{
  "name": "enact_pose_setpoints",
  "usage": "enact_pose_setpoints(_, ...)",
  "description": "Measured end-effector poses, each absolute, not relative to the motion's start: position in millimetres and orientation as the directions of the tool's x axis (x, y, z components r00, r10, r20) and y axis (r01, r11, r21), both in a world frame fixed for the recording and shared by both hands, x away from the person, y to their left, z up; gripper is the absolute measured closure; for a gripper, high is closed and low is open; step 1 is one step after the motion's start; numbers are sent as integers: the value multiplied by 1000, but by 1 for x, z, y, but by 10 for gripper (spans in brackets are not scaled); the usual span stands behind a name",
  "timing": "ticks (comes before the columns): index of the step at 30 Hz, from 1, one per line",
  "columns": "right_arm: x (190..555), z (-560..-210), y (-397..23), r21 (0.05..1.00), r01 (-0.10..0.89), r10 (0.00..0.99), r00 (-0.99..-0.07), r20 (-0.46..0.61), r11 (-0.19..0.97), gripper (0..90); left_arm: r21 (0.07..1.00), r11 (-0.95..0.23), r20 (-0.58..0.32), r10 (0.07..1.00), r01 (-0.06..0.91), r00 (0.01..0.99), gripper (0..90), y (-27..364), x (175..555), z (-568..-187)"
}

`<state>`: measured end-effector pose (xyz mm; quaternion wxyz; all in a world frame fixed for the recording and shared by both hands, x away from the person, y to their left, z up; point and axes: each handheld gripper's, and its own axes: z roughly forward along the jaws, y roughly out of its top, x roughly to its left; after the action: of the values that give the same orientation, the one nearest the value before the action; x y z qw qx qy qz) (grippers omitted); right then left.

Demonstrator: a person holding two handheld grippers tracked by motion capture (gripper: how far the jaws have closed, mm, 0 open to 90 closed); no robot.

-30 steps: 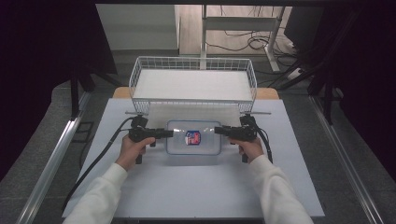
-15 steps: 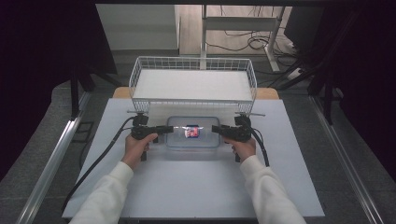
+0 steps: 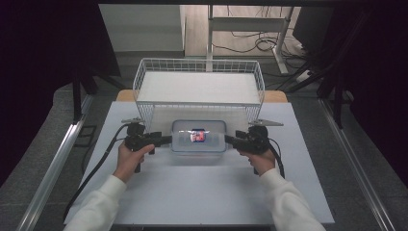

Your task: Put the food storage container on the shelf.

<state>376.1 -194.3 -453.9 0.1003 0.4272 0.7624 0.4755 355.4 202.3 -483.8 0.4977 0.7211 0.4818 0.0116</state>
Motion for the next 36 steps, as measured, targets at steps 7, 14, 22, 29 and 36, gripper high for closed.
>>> enact_pose_setpoints(7,328,-461,-173,788,519,623,-748,229,333,649,733,-171,-365,718,659,592,272,197,308,-481)
enact_pose_setpoints(14,319,-480,-141,740,447,580,-809,95,502,821,728,-218,-343,706,651,620,264,193,279,-480)
enact_pose_setpoints(22,331,-506,-109,691,407,580,-814,-21,597,885,718,-275,-318,688,640,652,264,186,260,-489)
enact_pose_setpoints(29,340,-516,-87,680,398,588,-806,-61,615,886,713,-291,-303,692,637,655,264,185,260,-491)
enact_pose_setpoints(36,345,-515,-77,688,403,599,-798,-58,604,886,726,-277,-284,713,629,641,264,187,259,-490)
